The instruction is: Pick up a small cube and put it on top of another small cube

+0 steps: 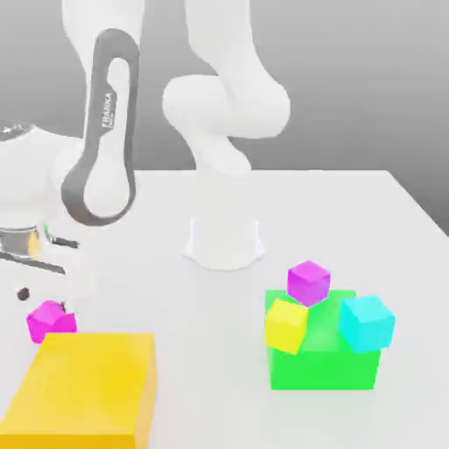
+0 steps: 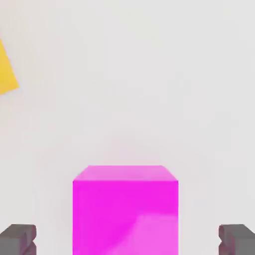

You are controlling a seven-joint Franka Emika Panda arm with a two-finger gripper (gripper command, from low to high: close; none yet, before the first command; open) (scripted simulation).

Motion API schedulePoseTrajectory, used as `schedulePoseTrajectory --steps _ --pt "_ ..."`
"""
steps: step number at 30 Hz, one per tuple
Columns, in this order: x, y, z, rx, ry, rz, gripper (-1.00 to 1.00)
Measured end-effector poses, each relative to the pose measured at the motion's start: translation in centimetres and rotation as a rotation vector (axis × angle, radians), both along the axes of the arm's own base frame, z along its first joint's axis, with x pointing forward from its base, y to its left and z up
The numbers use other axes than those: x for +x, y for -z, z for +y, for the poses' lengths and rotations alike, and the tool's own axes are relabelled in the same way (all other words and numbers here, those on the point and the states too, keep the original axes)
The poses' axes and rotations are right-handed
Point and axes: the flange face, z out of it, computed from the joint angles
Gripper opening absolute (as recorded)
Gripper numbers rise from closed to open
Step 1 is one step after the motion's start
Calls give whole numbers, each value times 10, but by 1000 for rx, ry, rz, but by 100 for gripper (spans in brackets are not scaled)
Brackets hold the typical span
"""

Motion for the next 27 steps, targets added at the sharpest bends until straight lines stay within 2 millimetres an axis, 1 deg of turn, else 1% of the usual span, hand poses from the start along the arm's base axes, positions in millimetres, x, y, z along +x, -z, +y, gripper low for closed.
schedulePoseTrajectory --steps 1,6,7,8,10,14,15,16,17,18,20,22,24,27 --pt "-1 9 1 1 1 0 -100" --pt "-1 9 1 3 1 1 -100" --pt "-1 13 1 3 2 1 -100" --pt "-1 10 1 3 1 1 -100" --pt "0 -6 0 1 0 1 -100" --pt "1 -45 2 4 -2 -1 -100" --pt "15 -54 16 12 -28 -6 -100" --pt "37 -63 42 19 -88 -12 -100" --pt "53 -72 62 27 -121 -17 -100" --pt "70 -81 88 34 -170 -21 -100" --pt "95 -100 139 46 -253 -26 -100" --pt "109 -119 184 51 -315 -26 -100" --pt "117 -136 234 50 -388 -22 -100" --pt "115 -160 310 38 -503 -13 -100"
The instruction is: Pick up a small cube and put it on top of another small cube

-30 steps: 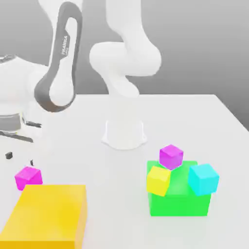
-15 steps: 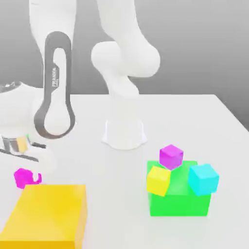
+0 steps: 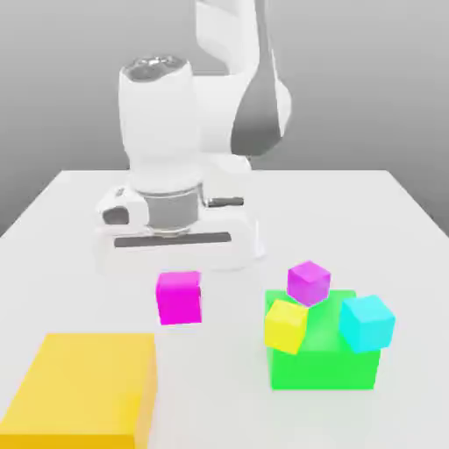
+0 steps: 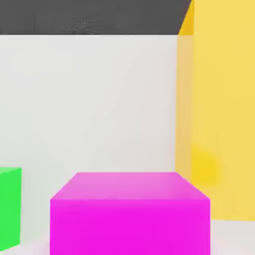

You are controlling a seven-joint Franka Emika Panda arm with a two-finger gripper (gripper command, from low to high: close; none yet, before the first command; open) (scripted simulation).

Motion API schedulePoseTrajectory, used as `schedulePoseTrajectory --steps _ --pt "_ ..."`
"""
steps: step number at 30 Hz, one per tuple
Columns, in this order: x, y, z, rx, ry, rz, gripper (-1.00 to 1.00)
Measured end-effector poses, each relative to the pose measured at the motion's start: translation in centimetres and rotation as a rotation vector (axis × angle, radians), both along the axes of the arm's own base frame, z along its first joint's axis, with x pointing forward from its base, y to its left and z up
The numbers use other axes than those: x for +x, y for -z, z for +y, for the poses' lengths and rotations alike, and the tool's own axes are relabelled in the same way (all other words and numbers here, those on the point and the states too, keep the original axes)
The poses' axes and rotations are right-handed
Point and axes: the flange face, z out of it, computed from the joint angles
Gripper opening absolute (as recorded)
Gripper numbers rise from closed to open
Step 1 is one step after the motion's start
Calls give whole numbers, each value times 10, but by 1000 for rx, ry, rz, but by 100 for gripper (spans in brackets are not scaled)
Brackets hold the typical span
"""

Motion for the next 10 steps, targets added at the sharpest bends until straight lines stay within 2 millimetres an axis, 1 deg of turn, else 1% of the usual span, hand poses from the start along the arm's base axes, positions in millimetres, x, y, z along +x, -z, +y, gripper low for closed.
schedulePoseTrajectory --steps 2,3,5,7,8,10 --pt "-10 -13 51 -20 -78 2 -100" --pt "-13 -9 64 -28 -98 2 -100" --pt "-15 9 74 -35 -114 2 -100" --pt "-17 33 77 -36 -118 2 -100" --pt "-18 40 77 -36 -119 2 100" --pt "-18 40 77 -36 -119 2 100"
